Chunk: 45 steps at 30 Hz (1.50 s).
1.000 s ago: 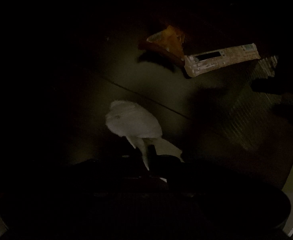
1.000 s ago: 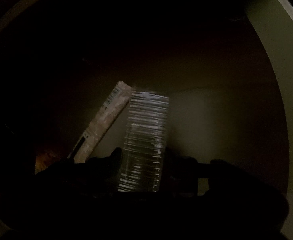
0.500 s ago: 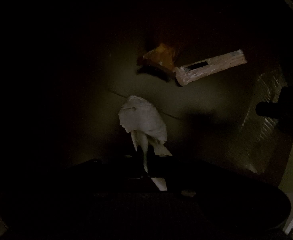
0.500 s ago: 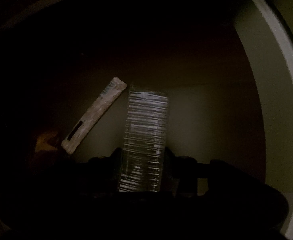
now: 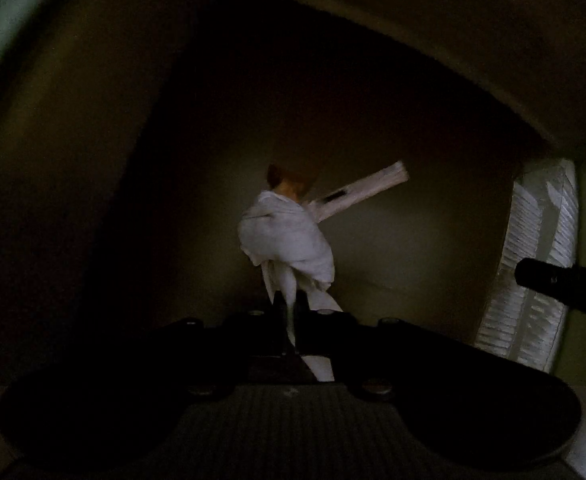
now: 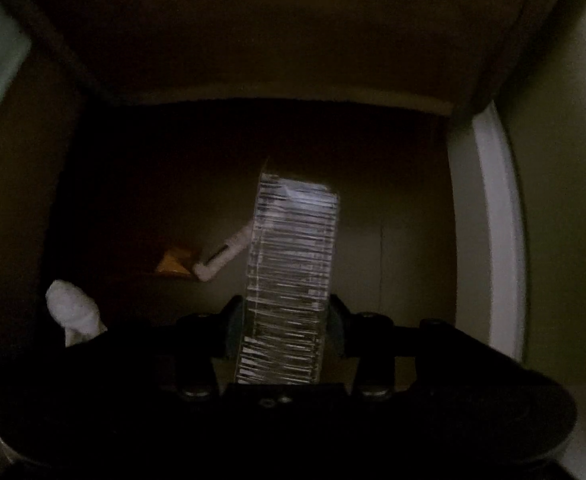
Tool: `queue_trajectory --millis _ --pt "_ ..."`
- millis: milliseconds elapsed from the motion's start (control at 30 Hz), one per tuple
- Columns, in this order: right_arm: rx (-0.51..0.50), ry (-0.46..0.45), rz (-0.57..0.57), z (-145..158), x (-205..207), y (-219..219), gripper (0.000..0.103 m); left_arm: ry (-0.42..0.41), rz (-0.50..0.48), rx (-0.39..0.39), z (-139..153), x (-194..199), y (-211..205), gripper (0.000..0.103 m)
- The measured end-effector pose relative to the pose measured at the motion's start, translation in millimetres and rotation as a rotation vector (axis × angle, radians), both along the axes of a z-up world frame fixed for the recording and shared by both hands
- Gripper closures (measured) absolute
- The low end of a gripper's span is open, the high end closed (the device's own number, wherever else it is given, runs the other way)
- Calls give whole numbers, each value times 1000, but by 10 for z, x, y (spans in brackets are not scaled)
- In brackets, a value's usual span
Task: Collect trash
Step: 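Lift the cup stack and tissue out of the cubby over the teal wastebasket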
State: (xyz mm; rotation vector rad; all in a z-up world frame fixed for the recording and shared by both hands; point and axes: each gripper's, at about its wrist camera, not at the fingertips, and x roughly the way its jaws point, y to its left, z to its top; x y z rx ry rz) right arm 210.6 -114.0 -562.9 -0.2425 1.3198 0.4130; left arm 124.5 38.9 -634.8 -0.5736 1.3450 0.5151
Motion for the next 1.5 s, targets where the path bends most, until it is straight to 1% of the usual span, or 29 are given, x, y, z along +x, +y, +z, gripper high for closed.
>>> queue_trajectory --millis 67,333,500,733,867,900,1000,1167,1367,1500 --pt "21 -9 8 300 -34 7 62 -12 -15 21 293 32 8 100" --pt "87 -69 73 1485 -147 71 62 -88 -36 55 1507 104 55 100" --pt "125 -96 111 2142 -171 76 62 -130 -57 64 2203 124 69 100" --pt "168 -152 141 2949 -144 49 62 -206 -84 92 3114 198 101 100" --pt "193 -198 150 3368 -101 43 62 -253 -121 119 3629 330 53 100" --pt "198 -214 155 3488 -74 42 62 -268 -124 120 3775 352 28 100" --pt "213 -273 172 3810 -23 51 62 -308 -130 99 4075 460 59 100" --pt "258 -352 170 4287 165 80 62 -393 -178 137 4666 674 38 100" --pt "299 -448 163 4754 416 122 62 -478 -212 173 5240 966 -1 100" --pt "326 -498 154 5012 582 119 62 -527 -237 190 5532 1123 -51 100"
